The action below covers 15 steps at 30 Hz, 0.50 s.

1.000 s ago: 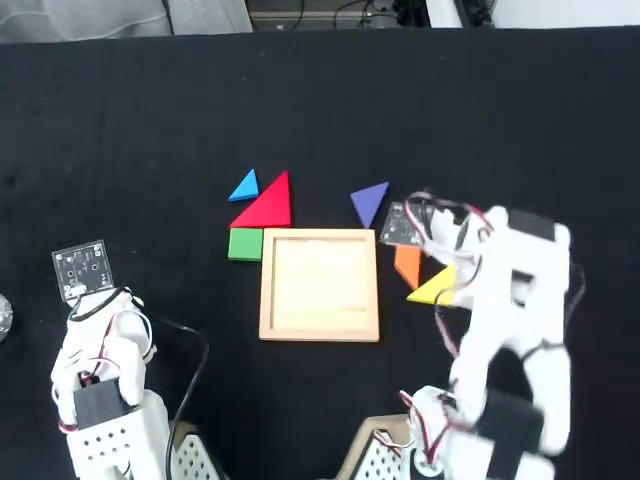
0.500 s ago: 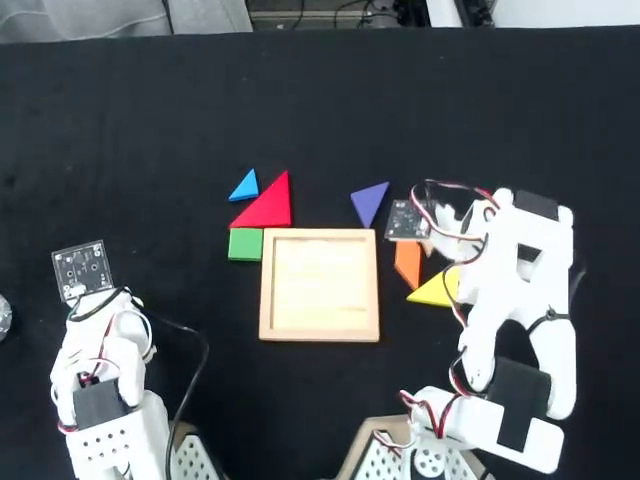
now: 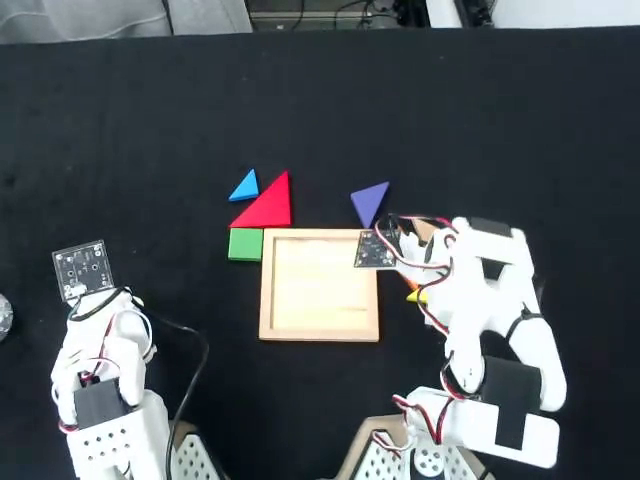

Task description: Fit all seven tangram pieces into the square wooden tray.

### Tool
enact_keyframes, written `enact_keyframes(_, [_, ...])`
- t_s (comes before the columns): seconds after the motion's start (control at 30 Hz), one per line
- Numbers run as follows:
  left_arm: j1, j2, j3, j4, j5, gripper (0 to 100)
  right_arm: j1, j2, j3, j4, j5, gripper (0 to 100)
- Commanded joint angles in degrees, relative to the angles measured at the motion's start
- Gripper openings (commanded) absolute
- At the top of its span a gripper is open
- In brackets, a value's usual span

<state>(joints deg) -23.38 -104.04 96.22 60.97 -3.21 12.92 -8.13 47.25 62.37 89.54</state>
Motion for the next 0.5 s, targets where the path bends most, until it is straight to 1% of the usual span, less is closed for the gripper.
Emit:
enact_keyframes(0.0, [-0.6,0.0,1.2,-0.8,-0.5,3,2.0,-0.2,0.2,-2.8,-1.1,53.4])
enact_keyframes(0.17, [-0.6,0.0,1.2,-0.8,-0.5,3,5.8,0.2,-0.9,-3.8,-0.1,53.4])
enact_keyframes(0.23, [-0.6,0.0,1.2,-0.8,-0.5,3,7.0,2.6,-2.8,-3.6,0.7,53.4])
enact_keyframes(0.33, [-0.6,0.0,1.2,-0.8,-0.5,3,8.3,9.5,-7.6,-3.2,0.7,53.4])
enact_keyframes(0.47, [-0.6,0.0,1.2,-0.8,-0.5,3,8.6,19.9,-17.0,2.9,0.7,53.4])
